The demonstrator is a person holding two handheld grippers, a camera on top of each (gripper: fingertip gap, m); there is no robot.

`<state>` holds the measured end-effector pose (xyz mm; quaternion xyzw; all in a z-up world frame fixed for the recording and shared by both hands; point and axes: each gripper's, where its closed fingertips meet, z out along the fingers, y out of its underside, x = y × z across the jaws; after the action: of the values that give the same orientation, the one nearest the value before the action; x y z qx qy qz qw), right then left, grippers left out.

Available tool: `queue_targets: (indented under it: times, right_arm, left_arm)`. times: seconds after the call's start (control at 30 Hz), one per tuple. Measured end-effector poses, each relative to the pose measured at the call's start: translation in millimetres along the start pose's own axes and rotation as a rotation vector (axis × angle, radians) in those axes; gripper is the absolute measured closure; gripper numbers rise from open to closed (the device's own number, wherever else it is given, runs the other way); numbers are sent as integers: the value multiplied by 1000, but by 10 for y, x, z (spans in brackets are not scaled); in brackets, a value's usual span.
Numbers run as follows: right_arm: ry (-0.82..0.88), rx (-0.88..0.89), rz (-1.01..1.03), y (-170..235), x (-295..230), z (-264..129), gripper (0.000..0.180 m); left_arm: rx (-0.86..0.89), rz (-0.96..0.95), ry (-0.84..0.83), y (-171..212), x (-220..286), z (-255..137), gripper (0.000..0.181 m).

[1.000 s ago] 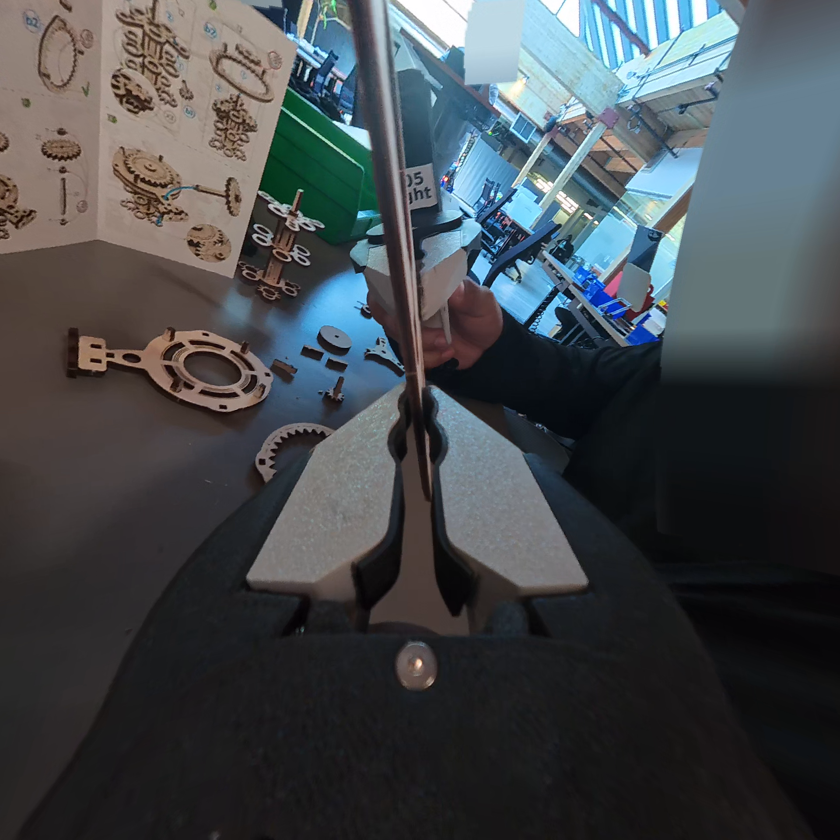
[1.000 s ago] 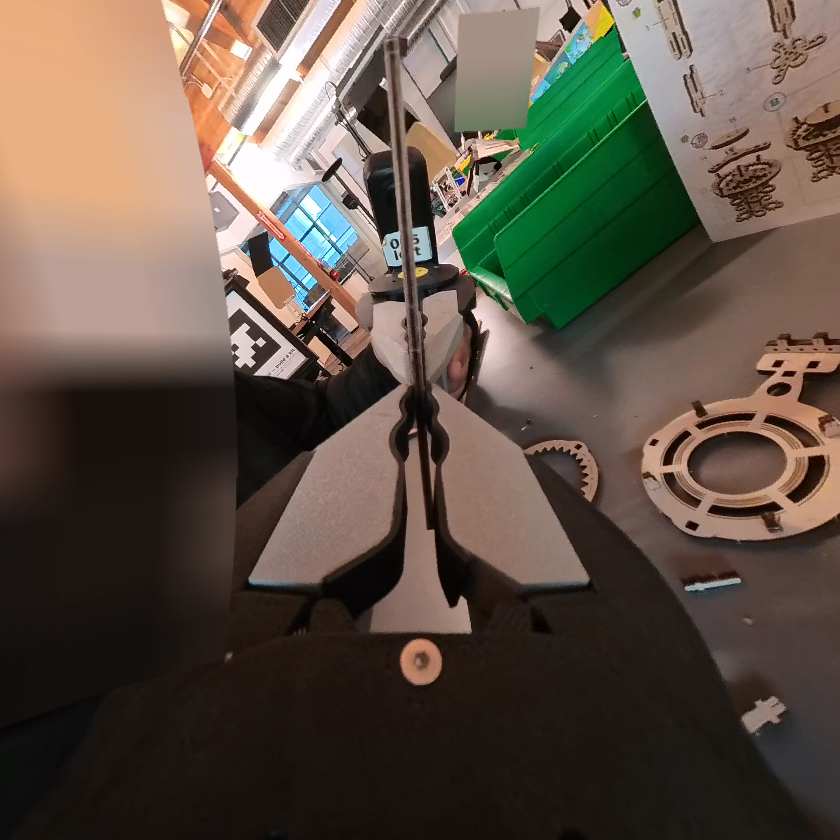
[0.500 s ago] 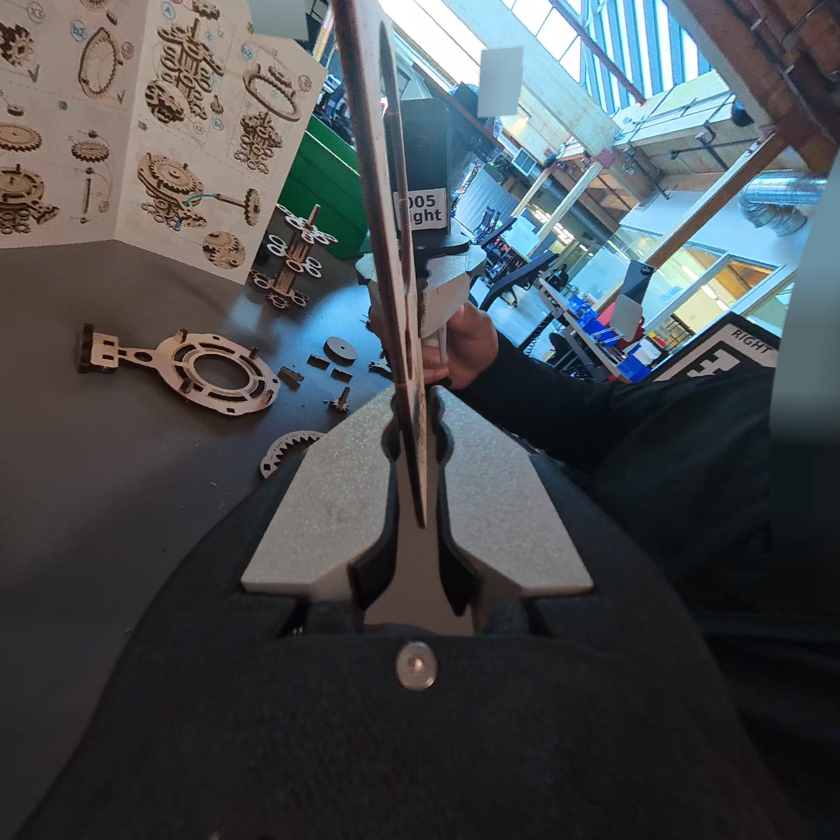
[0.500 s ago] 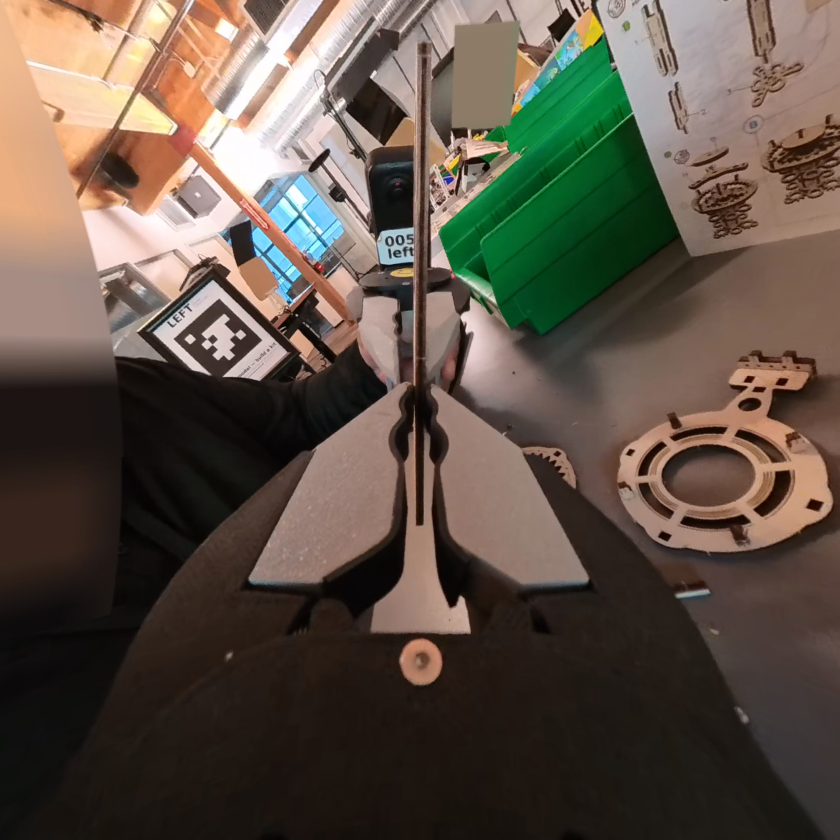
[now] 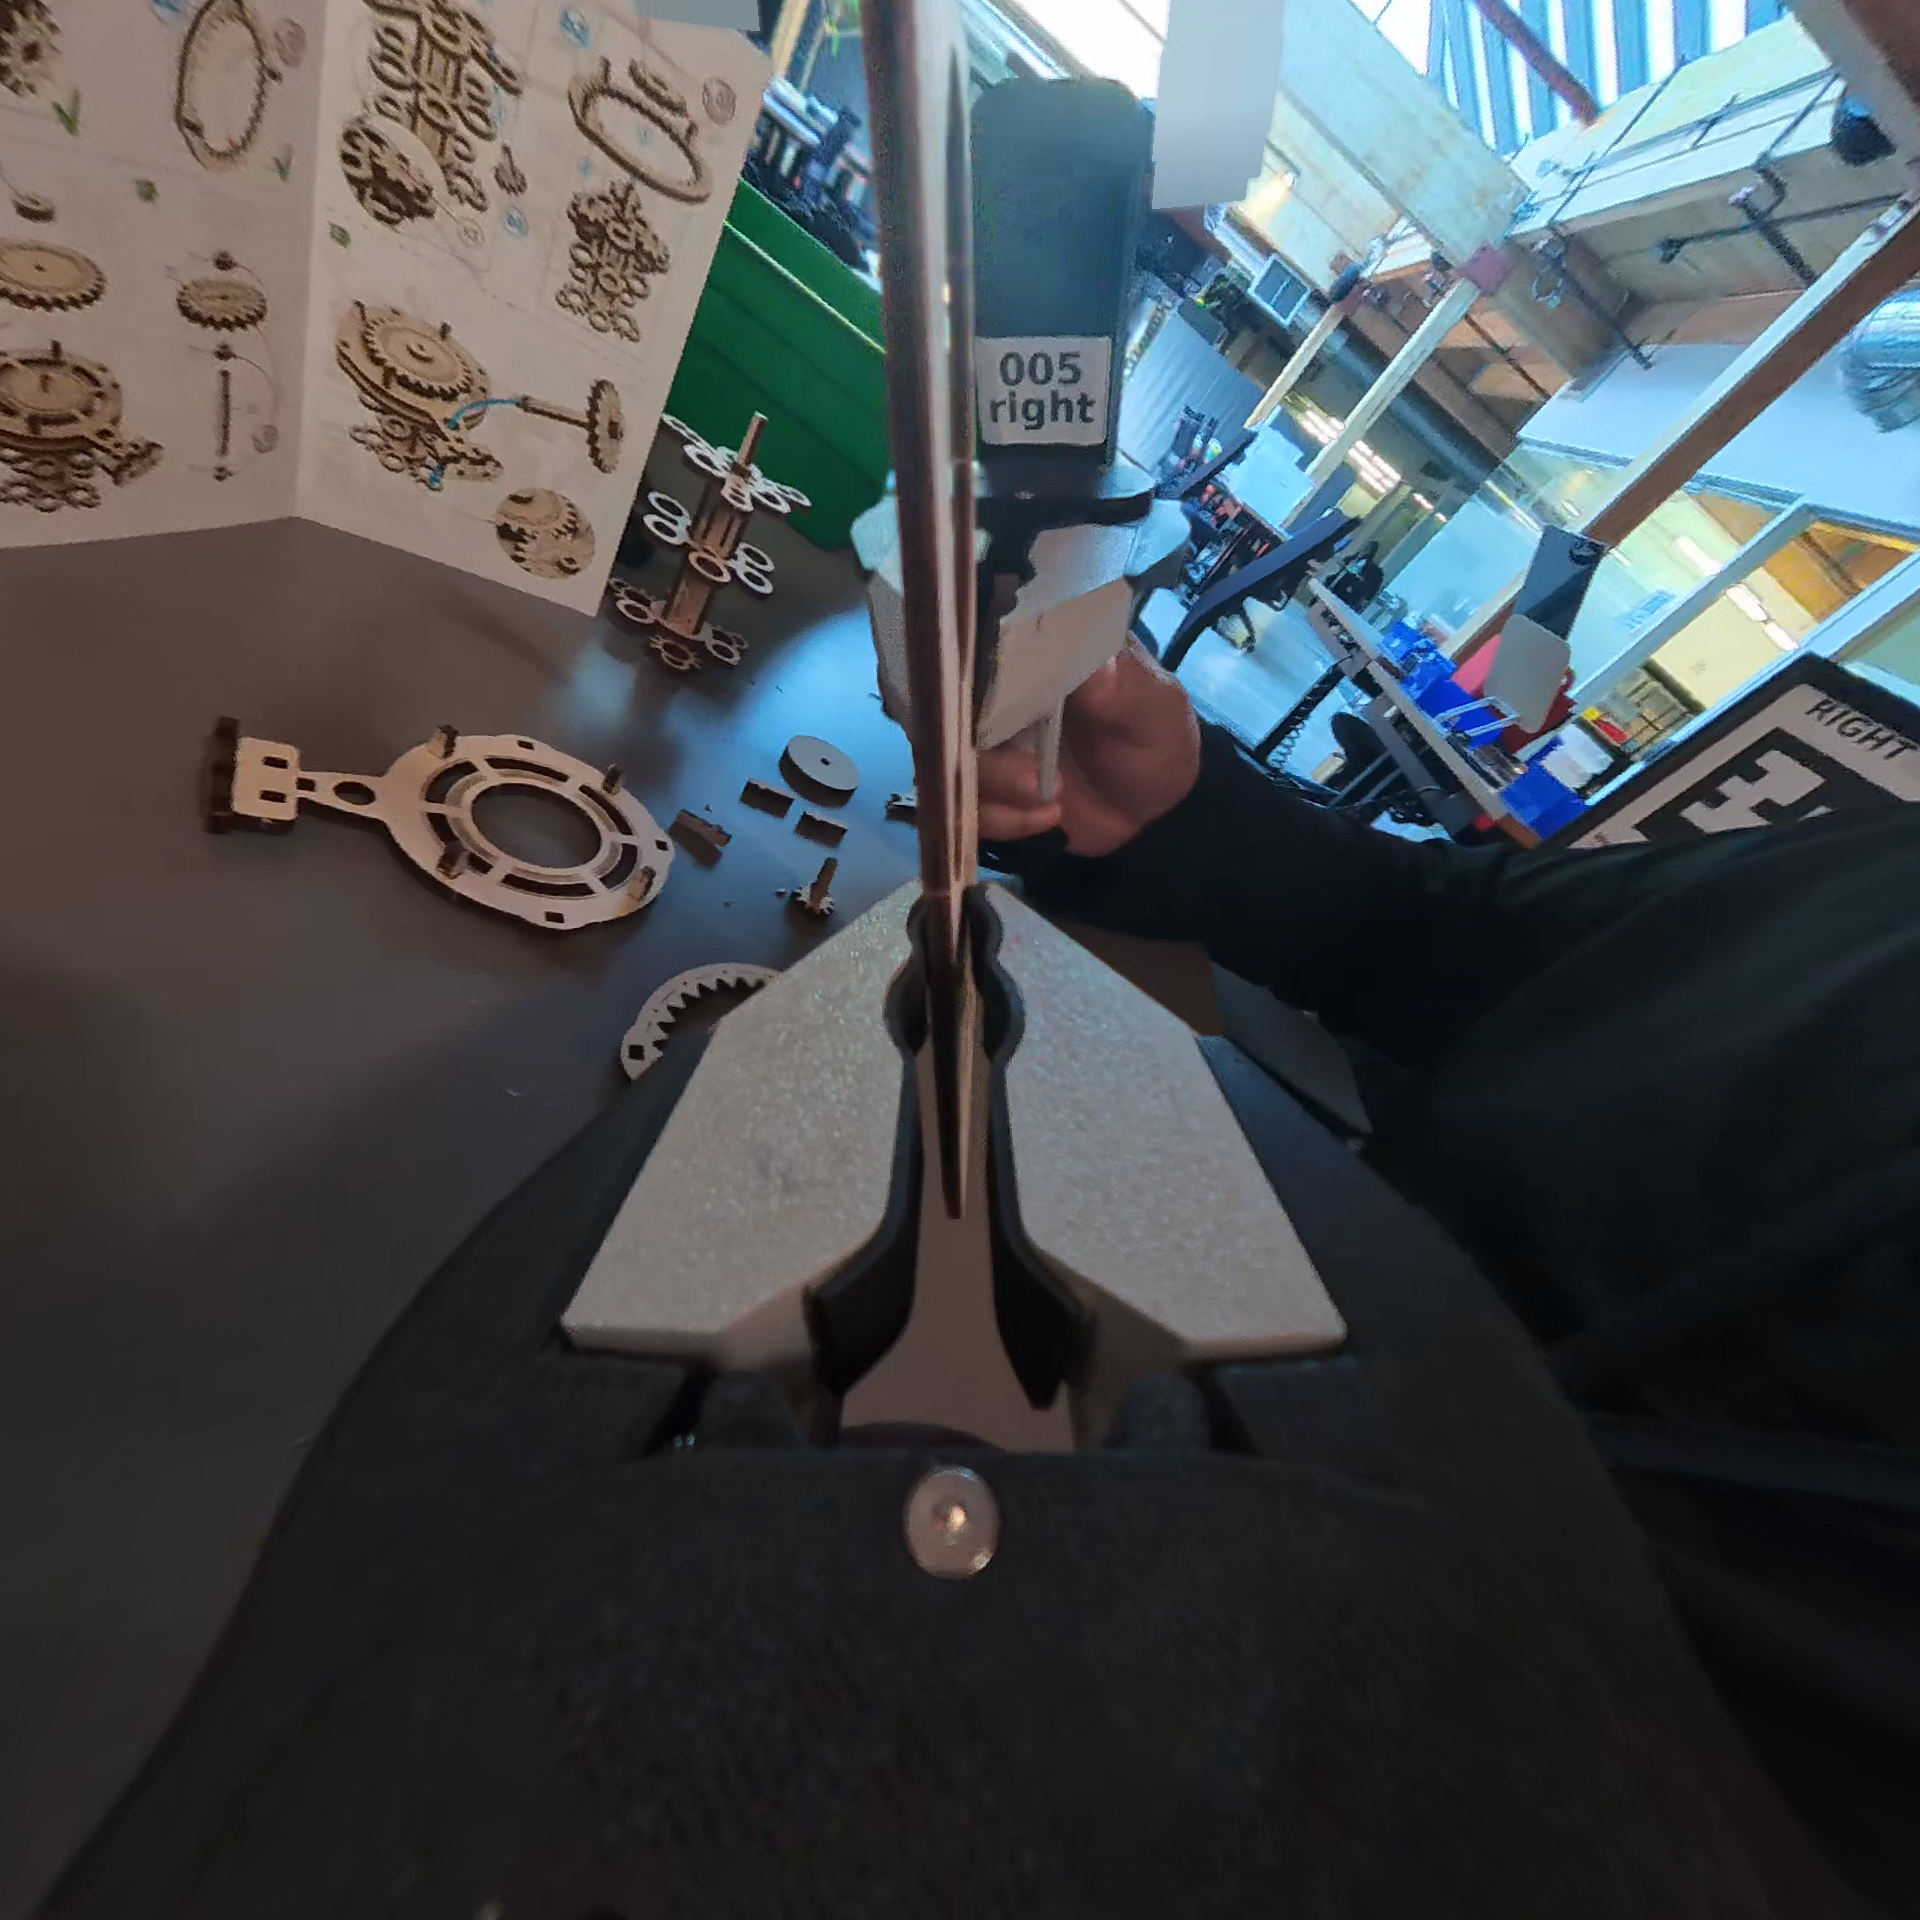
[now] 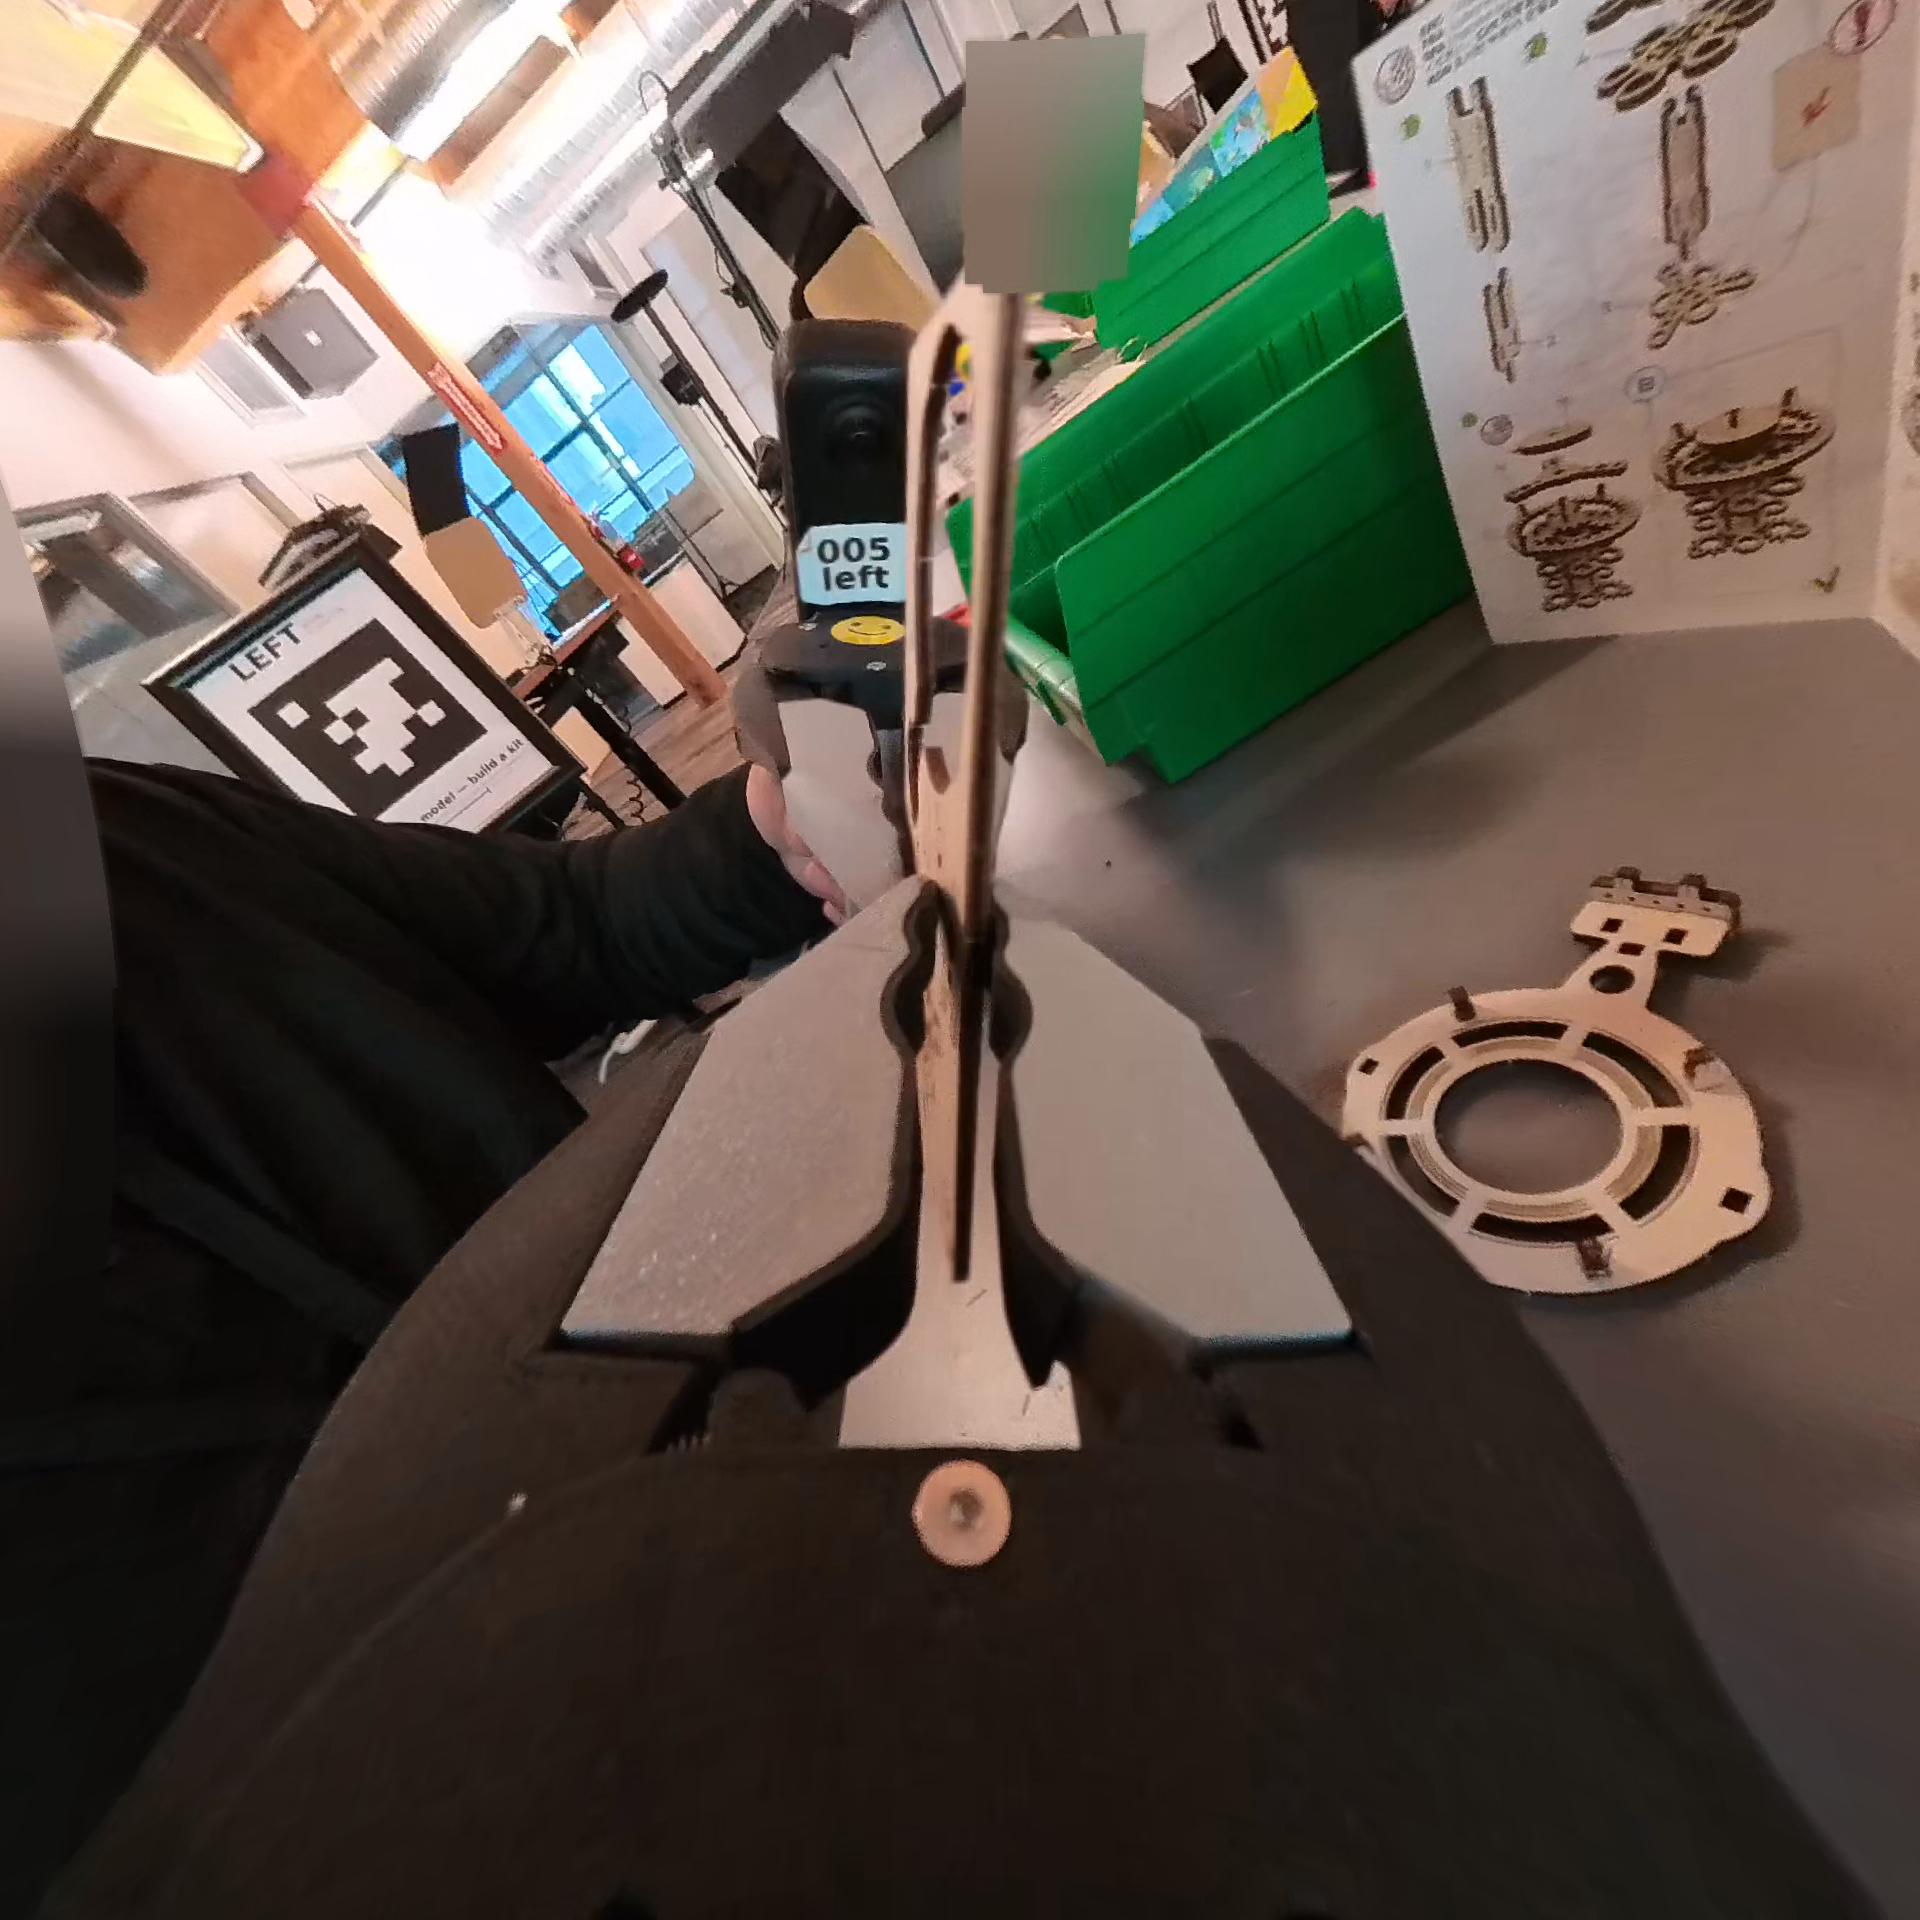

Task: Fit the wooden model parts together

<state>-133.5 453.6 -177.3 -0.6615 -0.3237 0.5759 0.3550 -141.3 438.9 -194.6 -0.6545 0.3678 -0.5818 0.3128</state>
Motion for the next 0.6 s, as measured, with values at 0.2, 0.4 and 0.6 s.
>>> queue_targets:
  times: [0.2, 0.4, 0.6]
  right_arm:
    - [-42, 11, 57, 20, -11, 23, 178]
    - [-67, 12, 81, 24, -29, 28, 179]
    - [68, -6, 3, 45, 123, 39, 165]
  left_arm:
    - [47, 1, 0, -77, -9, -36, 181]
    - [61, 2, 7, -100, 8, -42, 181]
    - [49, 39, -71, -80, -84, -24, 181]
